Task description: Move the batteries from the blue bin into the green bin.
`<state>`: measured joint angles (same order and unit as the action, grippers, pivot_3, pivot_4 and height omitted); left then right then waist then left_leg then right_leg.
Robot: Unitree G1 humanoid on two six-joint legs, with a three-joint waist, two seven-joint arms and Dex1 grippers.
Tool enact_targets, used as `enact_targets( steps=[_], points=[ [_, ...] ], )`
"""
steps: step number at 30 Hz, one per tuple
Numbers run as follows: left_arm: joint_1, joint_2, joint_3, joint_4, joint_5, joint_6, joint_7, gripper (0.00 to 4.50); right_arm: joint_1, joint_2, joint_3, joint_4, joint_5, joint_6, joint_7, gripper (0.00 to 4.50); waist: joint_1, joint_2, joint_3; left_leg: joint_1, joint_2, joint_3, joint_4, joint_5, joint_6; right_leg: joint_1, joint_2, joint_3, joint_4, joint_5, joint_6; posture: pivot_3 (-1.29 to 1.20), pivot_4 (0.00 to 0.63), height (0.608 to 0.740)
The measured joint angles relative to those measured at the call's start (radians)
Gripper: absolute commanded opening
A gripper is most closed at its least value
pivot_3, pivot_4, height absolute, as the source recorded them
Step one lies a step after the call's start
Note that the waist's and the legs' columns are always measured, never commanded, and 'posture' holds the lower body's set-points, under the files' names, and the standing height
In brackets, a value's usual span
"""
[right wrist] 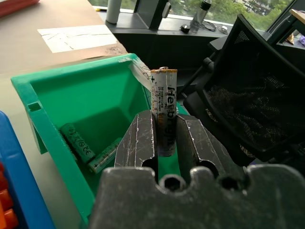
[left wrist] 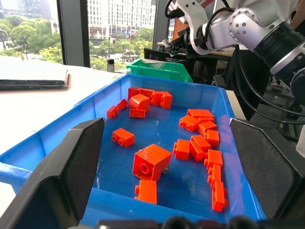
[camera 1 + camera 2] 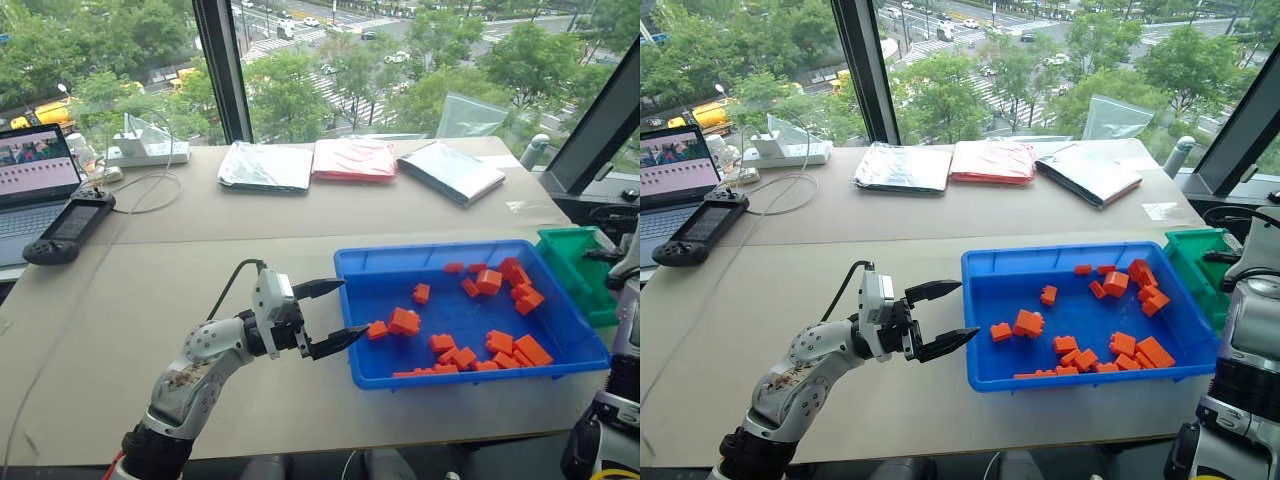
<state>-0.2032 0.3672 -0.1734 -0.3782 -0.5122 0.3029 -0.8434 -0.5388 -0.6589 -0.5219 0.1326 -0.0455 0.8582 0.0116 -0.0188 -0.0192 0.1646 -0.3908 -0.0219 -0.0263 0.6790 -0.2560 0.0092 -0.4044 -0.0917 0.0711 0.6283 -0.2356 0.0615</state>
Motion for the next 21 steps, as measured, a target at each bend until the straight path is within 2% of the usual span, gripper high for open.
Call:
enact_targets(
  steps=[11, 13, 15, 21],
  points=[
    [0.002, 0.0, 0.0, 0.0, 0.001, -0.001, 0.001, 4.5, -0.001, 0.0, -0.003, 0.012, 0.033, -0.028, -0.013, 0.25, 0.0, 0.0, 0.0, 0.0, 0.0, 0.0, 0.0, 0.0, 0.0, 0.0, 0.0, 0.0, 0.0, 0.0, 0.0, 0.0, 0.15, 0.74],
    [0.002, 0.0, 0.0, 0.0, 0.001, -0.001, 0.001, 4.5, -0.001, 0.0, -0.004, 0.01, 0.037, -0.028, -0.015, 1.26, 0.0, 0.0, 0.0, 0.0, 0.0, 0.0, 0.0, 0.0, 0.0, 0.0, 0.0, 0.0, 0.0, 0.0, 0.0, 0.0, 0.15, 0.74],
    [0.002, 0.0, 0.0, 0.0, 0.001, -0.001, 0.001, 4.5, -0.001, 0.0, -0.008, 0.003, 0.041, -0.03, -0.025, 1.75, 0.0, 0.0, 0.0, 0.0, 0.0, 0.0, 0.0, 0.0, 0.0, 0.0, 0.0, 0.0, 0.0, 0.0, 0.0, 0.0, 0.15, 0.74],
    [0.002, 0.001, 0.0, 0.0, 0.001, -0.001, 0.001, 4.5, -0.001, 0.0, -0.016, -0.002, 0.061, -0.057, -0.039, 3.83, 0.0, 0.0, 0.0, 0.0, 0.0, 0.0, 0.0, 0.0, 0.0, 0.0, 0.0, 0.0, 0.0, 0.0, 0.0, 0.0, 0.15, 0.74]
  ],
)
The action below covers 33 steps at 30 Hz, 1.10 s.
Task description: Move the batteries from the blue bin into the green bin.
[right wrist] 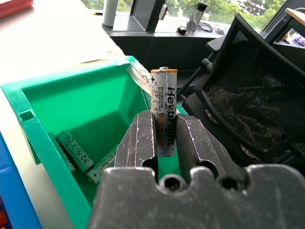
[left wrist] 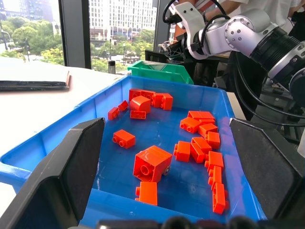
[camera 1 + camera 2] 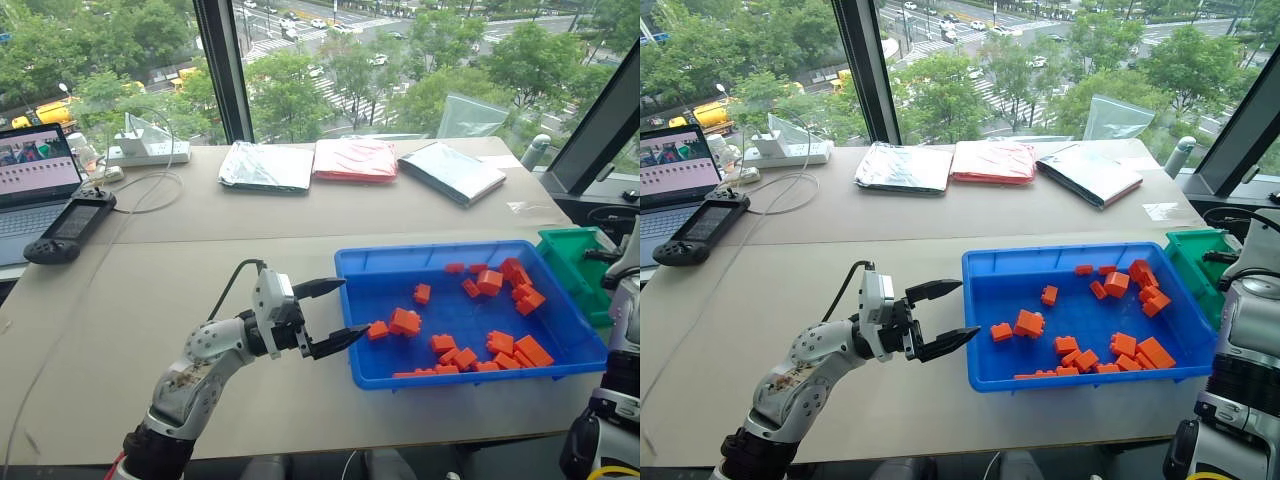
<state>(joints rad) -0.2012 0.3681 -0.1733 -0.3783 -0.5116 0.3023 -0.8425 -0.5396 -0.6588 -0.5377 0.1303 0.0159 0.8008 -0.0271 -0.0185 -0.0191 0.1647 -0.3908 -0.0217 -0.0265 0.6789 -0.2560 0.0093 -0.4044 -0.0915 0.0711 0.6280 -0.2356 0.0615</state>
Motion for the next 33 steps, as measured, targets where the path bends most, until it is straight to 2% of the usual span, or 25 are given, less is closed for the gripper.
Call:
enact_targets(
  steps=[2, 6, 9, 14, 17, 22, 25, 33],
  points=[
    [0.0, 0.0, 0.0, 0.0, 0.0, 0.0, 0.0, 4.5, 0.0, 0.0, -0.001, 0.0, 0.007, -0.012, -0.001, 4.48, 0.0, 0.0, 0.0, 0.0, 0.0, 0.0, 0.0, 0.0, 0.0, 0.0, 0.0, 0.0, 0.0, 0.0, 0.0, 0.0, 0.15, 0.74],
    [0.0, 0.0, 0.0, 0.0, 0.0, 0.0, -0.001, 4.5, -0.002, 0.0, -0.004, 0.0, 0.021, -0.042, 0.007, 4.48, 0.0, 0.0, 0.0, 0.0, 0.0, 0.0, 0.0, 0.0, 0.0, 0.0, 0.0, 0.0, 0.0, 0.0, 0.0, 0.0, 0.15, 0.74],
    [0.0, 0.001, 0.0, 0.0, 0.0, 0.0, -0.001, 4.5, -0.008, -0.001, 0.028, -0.013, 0.065, -0.051, 0.094, 4.48, -0.005, 0.0, 0.0, 0.0, 0.001, 0.0, 0.0, 0.0, 0.0, 0.0, 0.0, 0.0, 0.0, 0.0, 0.0, 0.0, 0.15, 0.74],
    [-0.002, 0.0, -0.001, -0.001, 0.0, 0.0, -0.002, 4.5, 0.017, -0.053, 0.245, -0.255, 0.249, 0.033, 0.439, 4.48, -0.02, 0.001, 0.001, 0.0, 0.002, -0.003, -0.001, 0.0, 0.0, 0.0, 0.002, -0.001, 0.0, 0.0, 0.0, 0.0, 0.15, 0.74],
    [-0.001, 0.003, 0.001, 0.0, 0.001, 0.0, -0.002, 4.5, 0.139, -0.167, 0.38, -0.494, 0.371, 0.064, 0.672, 4.48, -0.005, 0.001, 0.001, -0.002, 0.002, -0.006, -0.001, -0.001, 0.001, 0.0, 0.001, -0.003, -0.003, 0.0, 0.0, 0.0, 0.15, 0.74],
    [0.0, 0.003, 0.0, 0.0, 0.002, 0.0, -0.001, 4.5, 0.259, -0.286, 0.448, -0.697, 0.49, 0.073, 0.881, 4.48, 0.009, 0.0, 0.001, -0.003, 0.001, -0.006, 0.001, -0.001, 0.001, 0.001, -0.002, -0.003, -0.004, 0.0, 0.002, 0.0, 0.15, 0.74],
    [0.001, 0.0, 0.0, 0.0, 0.002, 0.0, 0.0, 4.5, 0.277, -0.319, 0.513, -0.739, 0.495, 0.055, 0.936, 4.48, 0.006, -0.001, 0.001, -0.001, 0.002, -0.006, 0.001, 0.0, 0.001, 0.001, 0.0, -0.003, -0.003, 0.0, 0.001, 0.0, 0.15, 0.74],
    [0.001, -0.001, -0.002, -0.001, 0.004, 0.0, 0.001, 4.5, 0.213, -0.304, 0.706, -0.642, 0.347, -0.004, 0.917, 4.48, 0.005, -0.001, 0.002, -0.001, 0.002, -0.004, 0.001, 0.0, 0.0, 0.0, 0.0, -0.003, -0.002, 0.0, 0.0, 0.0, 0.15, 0.74]
  ],
)
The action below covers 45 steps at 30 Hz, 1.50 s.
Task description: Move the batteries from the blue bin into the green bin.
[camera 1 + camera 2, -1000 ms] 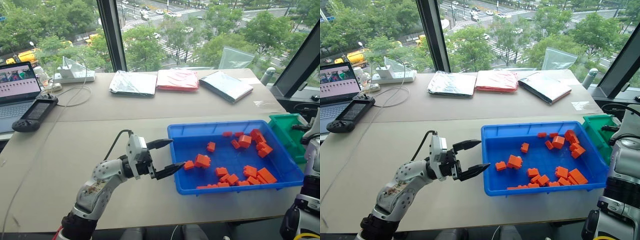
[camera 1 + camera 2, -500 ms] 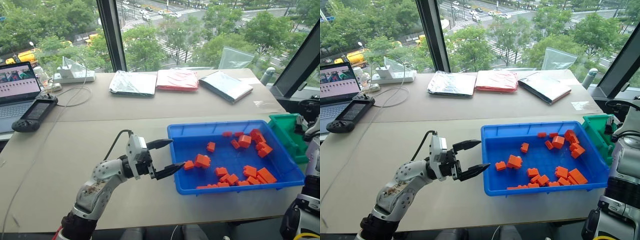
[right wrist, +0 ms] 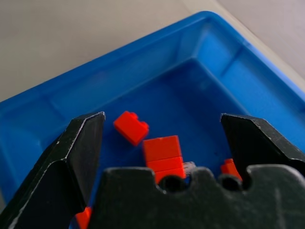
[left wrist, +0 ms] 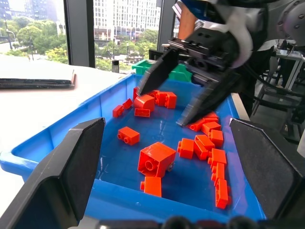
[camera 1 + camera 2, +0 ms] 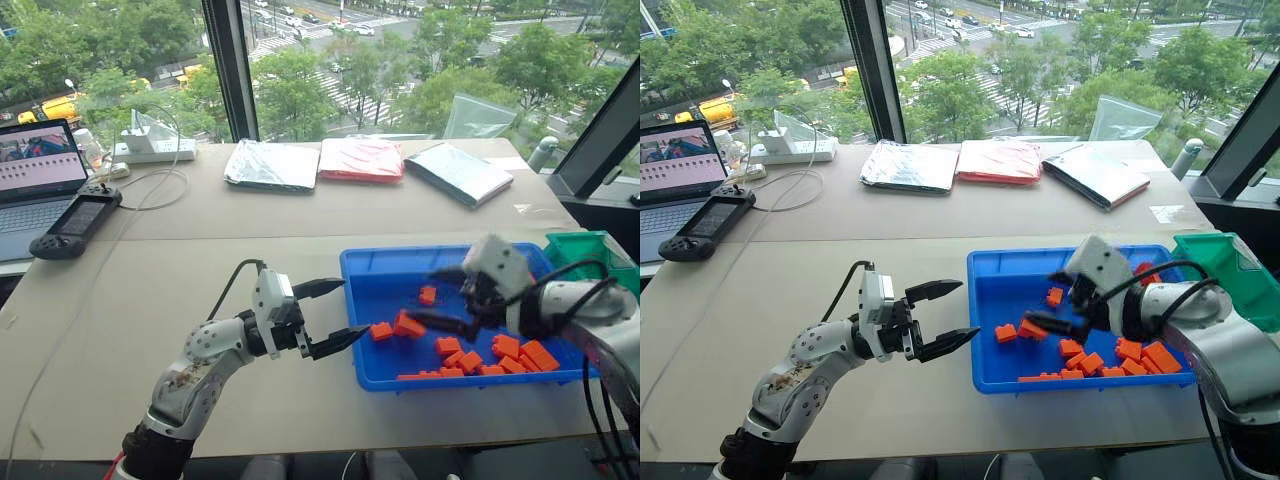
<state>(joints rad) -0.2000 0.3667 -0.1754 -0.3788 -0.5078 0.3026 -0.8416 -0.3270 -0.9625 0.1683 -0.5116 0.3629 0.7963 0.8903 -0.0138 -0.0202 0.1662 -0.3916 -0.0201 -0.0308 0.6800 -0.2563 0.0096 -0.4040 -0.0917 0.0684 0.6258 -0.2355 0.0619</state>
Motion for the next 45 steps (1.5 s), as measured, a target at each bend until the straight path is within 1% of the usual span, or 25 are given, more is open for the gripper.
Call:
enact_targets(
  steps=[6, 14, 16, 17, 20, 22, 24, 32, 34, 38, 40, 42, 44, 45],
  points=[
    [0.002, -0.001, -0.001, 0.0, 0.0, 0.0, 0.004, 4.5, -0.063, 0.039, 0.064, 0.103, -0.109, -0.042, -0.027, 4.48, 0.001, 0.0, 0.0, 0.0, 0.0, 0.0, 0.0, 0.0, 0.0, 0.0, 0.0, 0.0, 0.0, 0.0, 0.0, 0.0, 0.15, 0.74],
    [0.006, -0.001, -0.001, 0.0, 0.0, 0.0, 0.009, 4.5, -0.07, 0.06, 0.093, 0.151, -0.153, -0.069, -0.014, 4.48, 0.001, 0.0, 0.0, 0.0, 0.0, 0.0, 0.0, 0.0, 0.0, 0.0, 0.0, 0.0, 0.0, 0.0, 0.0, 0.0, 0.15, 0.74],
    [0.007, 0.0, -0.001, 0.0, 0.0, 0.0, 0.009, 4.5, -0.07, 0.061, 0.093, 0.151, -0.154, -0.069, -0.006, 3.96, 0.001, 0.0, 0.0, 0.0, 0.0, 0.0, 0.0, 0.0, 0.0, 0.0, 0.0, 0.0, 0.0, 0.0, 0.0, 0.0, 0.15, 0.74],
    [0.008, -0.001, -0.001, 0.0, 0.0, 0.0, 0.009, 4.5, -0.07, 0.062, 0.093, 0.151, -0.154, -0.069, -0.004, 3.85, 0.001, 0.0, 0.0, 0.0, 0.0, 0.0, 0.0, 0.0, 0.0, 0.0, 0.0, 0.0, 0.0, 0.0, 0.0, 0.0, 0.15, 0.74],
    [0.01, 0.0, -0.001, -0.001, 0.0, 0.0, 0.009, 4.5, -0.07, 0.069, 0.093, 0.151, -0.157, -0.069, 0.0, 2.76, 0.001, 0.0, 0.0, 0.0, 0.0, 0.0, 0.0, 0.0, 0.0, 0.0, 0.0, 0.0, 0.0, 0.0, 0.0, 0.0, 0.15, 0.74],
    [0.01, 0.0, -0.001, -0.001, 0.0, 0.0, 0.009, 4.5, -0.07, 0.072, 0.093, 0.151, -0.161, -0.07, 0.0, 2.15, 0.001, 0.0, 0.0, 0.0, 0.0, 0.0, 0.0, 0.0, 0.0, 0.0, 0.0, 0.0, 0.0, 0.0, 0.0, 0.0, 0.15, 0.74],
    [0.01, 0.0, -0.001, -0.001, 0.0, 0.0, 0.009, 4.5, -0.071, 0.078, 0.093, 0.154, -0.166, -0.072, -0.002, 1.45, 0.001, 0.0, 0.0, 0.0, 0.0, 0.0, 0.0, 0.0, 0.0, 0.0, 0.0, 0.0, 0.0, 0.0, 0.0, 0.0, 0.15, 0.74],
    [0.01, 0.0, -0.001, -0.001, 0.0, 0.0, 0.009, 4.5, -0.073, 0.091, 0.078, 0.161, -0.177, -0.088, -0.001, 1.41, 0.001, 0.0, 0.0, 0.0, 0.0, 0.0, 0.0, 0.0, 0.0, 0.0, 0.0, 0.0, 0.0, 0.0, 0.0, 0.0, 0.15, 0.74],
    [0.01, 0.001, -0.001, -0.001, 0.0, 0.0, 0.009, 4.5, -0.086, 0.116, -0.007, 0.162, -0.132, -0.072, -0.011, 1.41, 0.001, 0.0, 0.0, 0.0, 0.0, 0.0, 0.0, 0.0, 0.0, 0.0, 0.0, 0.0, 0.0, 0.0, 0.0, 0.0, 0.15, 0.74],
    [0.011, 0.002, -0.001, -0.001, 0.0, 0.0, 0.009, 4.5, -0.135, 0.116, -0.187, 0.175, -0.083, -0.032, -0.063, 1.41, 0.003, 0.0, 0.0, 0.0, 0.0, -0.001, 0.0, 0.0, 0.0, 0.0, 0.0, 0.0, 0.0, 0.0, 0.0, 0.0, 0.15, 0.74],
    [0.012, 0.002, 0.0, -0.001, 0.0, 0.0, 0.009, 4.5, -0.133, 0.092, -0.236, 0.206, -0.09, -0.021, -0.095, 1.41, 0.007, 0.0, 0.0, 0.0, 0.0, -0.001, 0.0, 0.0, 0.0, 0.0, 0.0, 0.0, 0.0, 0.0, 0.0, 0.0, 0.15, 0.74],
    [0.012, 0.002, 0.0, -0.001, -0.001, 0.0, 0.009, 4.5, -0.095, 0.055, -0.252, 0.245, -0.124, -0.021, -0.121, 1.41, 0.009, 0.0, 0.0, 0.0, -0.001, 0.0, 0.0, 0.0, 0.0, 0.0, -0.001, 0.0, 0.0, 0.0, 0.0, 0.0, 0.15, 0.74],
    [0.011, 0.002, 0.001, -0.001, -0.001, 0.0, 0.009, 4.5, -0.044, 0.03, -0.252, 0.281, -0.155, -0.021, -0.135, 2.43, 0.009, 0.0, 0.0, -0.001, 0.0, 0.001, -0.001, 0.0, 0.0, -0.001, -0.001, 0.0, 0.0, 0.0, 0.0, 0.0, 0.15, 0.74],
    [0.011, 0.003, 0.001, -0.001, -0.001, 0.0, 0.009, 4.5, -0.033, 0.028, -0.252, 0.288, -0.16, -0.021, -0.137, 2.64, 0.008, 0.0, 0.0, -0.001, 0.0, 0.001, -0.001, 0.0, 0.0, -0.001, -0.001, 0.0, 0.0, 0.0, 0.0, 0.0, 0.15, 0.74]
  ],
)
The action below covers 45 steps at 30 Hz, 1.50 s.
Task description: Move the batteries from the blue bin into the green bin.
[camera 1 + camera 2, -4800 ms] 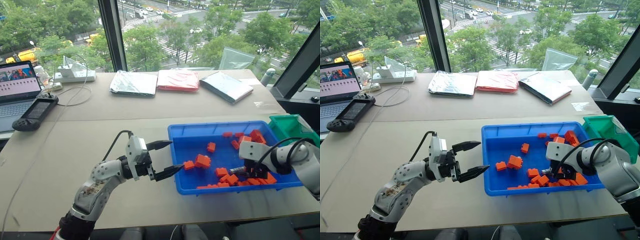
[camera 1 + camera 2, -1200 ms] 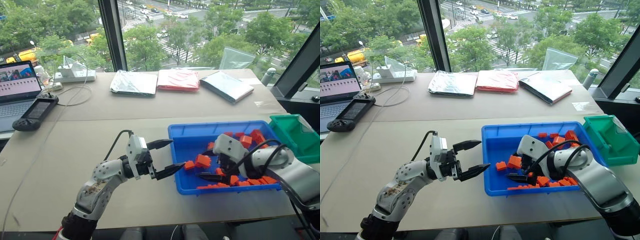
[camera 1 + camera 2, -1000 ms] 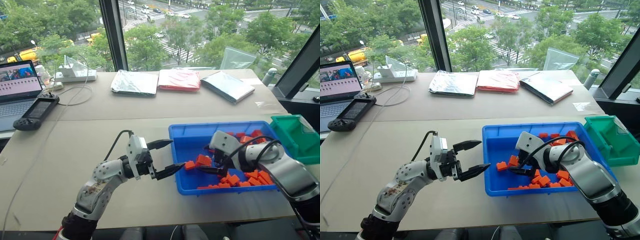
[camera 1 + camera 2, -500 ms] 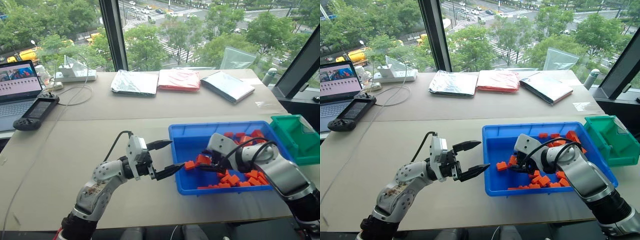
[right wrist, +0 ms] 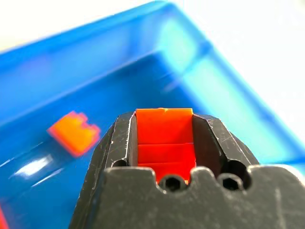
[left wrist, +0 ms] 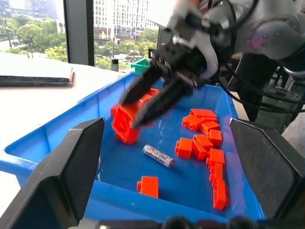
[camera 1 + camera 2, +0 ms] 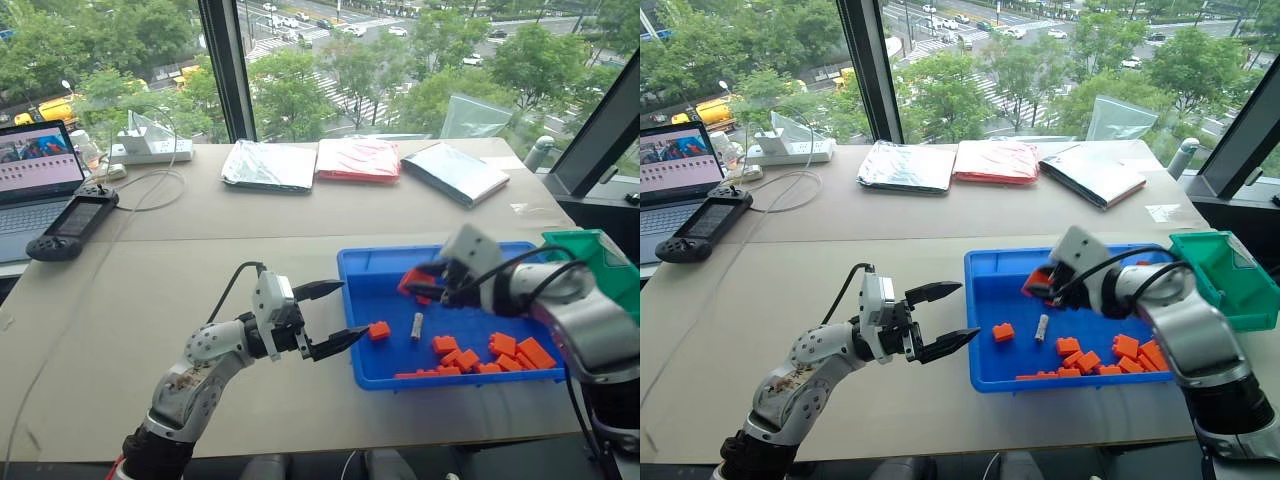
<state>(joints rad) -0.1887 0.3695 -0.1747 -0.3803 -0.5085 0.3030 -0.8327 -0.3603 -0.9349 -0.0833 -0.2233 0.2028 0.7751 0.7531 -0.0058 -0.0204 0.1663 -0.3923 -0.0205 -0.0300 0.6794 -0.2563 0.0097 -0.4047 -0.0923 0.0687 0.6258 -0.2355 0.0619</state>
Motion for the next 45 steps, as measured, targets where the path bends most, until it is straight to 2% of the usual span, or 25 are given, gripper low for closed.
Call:
enact_targets(
  steps=[5, 9, 13, 23, 34, 38, 40, 41, 45],
  points=[
    [-0.002, -0.001, -0.001, 0.0, -0.001, 0.0, -0.003, 4.5, 0.02, 0.0, 0.002, -0.075, 0.027, 0.001, 0.03, 4.44, -0.015, 0.0, 0.0, 0.001, 0.001, 0.0, 0.0, 0.0, 0.0, 0.0, 0.002, 0.001, 0.001, 0.0, 0.0, 0.0, 0.15, 0.74],
    [-0.003, 0.0, 0.0, 0.0, -0.001, 0.001, -0.004, 4.5, 0.041, 0.003, 0.019, -0.195, 0.113, 0.003, 0.109, 4.44, -0.009, 0.0, 0.0, 0.001, 0.001, 0.0, 0.0, 0.0, 0.0, 0.001, 0.001, 0.001, 0.001, 0.0, 0.0, 0.0, 0.15, 0.74],
    [-0.006, 0.0, 0.0, 0.0, -0.001, 0.001, -0.004, 4.5, 0.1, -0.004, 0.102, -0.273, 0.17, -0.005, 0.2, 4.44, -0.002, -0.001, 0.0, 0.0, 0.0, -0.001, 0.001, 0.0, 0.0, 0.001, -0.001, 0.0, 0.0, 0.0, 0.0, 0.0, 0.15, 0.74],
    [-0.008, -0.001, -0.002, 0.001, 0.001, 0.001, -0.004, 4.5, -0.005, 0.017, 0.297, -0.046, 0.013, -0.135, 0.229, 4.44, -0.008, -0.001, 0.0, 0.001, 0.0, 0.0, 0.0, 0.0, 0.0, 0.0, 0.001, 0.0, 0.0, 0.0, 0.0, 0.0, 0.15, 0.74],
    [-0.001, -0.001, -0.002, 0.001, 0.002, 0.0, -0.001, 4.5, -0.034, 0.045, 0.337, 0.053, -0.035, -0.181, 0.245, 4.44, -0.007, -0.001, 0.0, 0.002, 0.0, 0.0, 0.0, 0.0, 0.0, 0.001, 0.0, 0.0, 0.0, 0.0, 0.0, 0.0, 0.15, 0.74],
    [0.0, 0.0, -0.002, 0.001, 0.002, 0.0, 0.0, 4.5, -0.036, 0.046, 0.337, 0.057, -0.035, -0.18, 0.244, 3.44, -0.007, -0.001, 0.0, 0.002, 0.0, 0.0, 0.0, 0.0, 0.0, 0.001, 0.0, 0.0, 0.001, 0.0, 0.0, 0.0, 0.15, 0.74],
    [0.0, 0.0, -0.002, 0.001, 0.002, 0.0, -0.001, 4.5, -0.031, 0.046, 0.334, 0.054, -0.033, -0.177, 0.244, 2.66, -0.006, -0.001, 0.0, 0.002, 0.0, 0.0, 0.0, 0.0, 0.0, 0.001, 0.0, 0.0, 0.001, 0.0, 0.0, 0.0, 0.15, 0.74],
    [0.0, 0.0, -0.002, 0.001, 0.002, 0.0, -0.001, 4.5, -0.028, 0.046, 0.332, 0.051, -0.033, -0.177, 0.242, 2.49, -0.006, -0.001, 0.0, 0.002, 0.0, 0.0, 0.0, 0.0, 0.0, 0.001, 0.0, 0.0, 0.001, 0.0, 0.0, 0.0, 0.15, 0.74],
    [0.0, 0.001, -0.002, 0.001, 0.002, 0.0, -0.002, 4.5, -0.008, 0.047, 0.29, 0.03, -0.017, -0.151, 0.223, 2.48, -0.006, -0.001, 0.0, 0.001, 0.0, 0.0, 0.0, 0.0, 0.0, 0.001, 0.0, 0.0, 0.001, 0.0, 0.0, 0.0, 0.15, 0.74]
  ],
)
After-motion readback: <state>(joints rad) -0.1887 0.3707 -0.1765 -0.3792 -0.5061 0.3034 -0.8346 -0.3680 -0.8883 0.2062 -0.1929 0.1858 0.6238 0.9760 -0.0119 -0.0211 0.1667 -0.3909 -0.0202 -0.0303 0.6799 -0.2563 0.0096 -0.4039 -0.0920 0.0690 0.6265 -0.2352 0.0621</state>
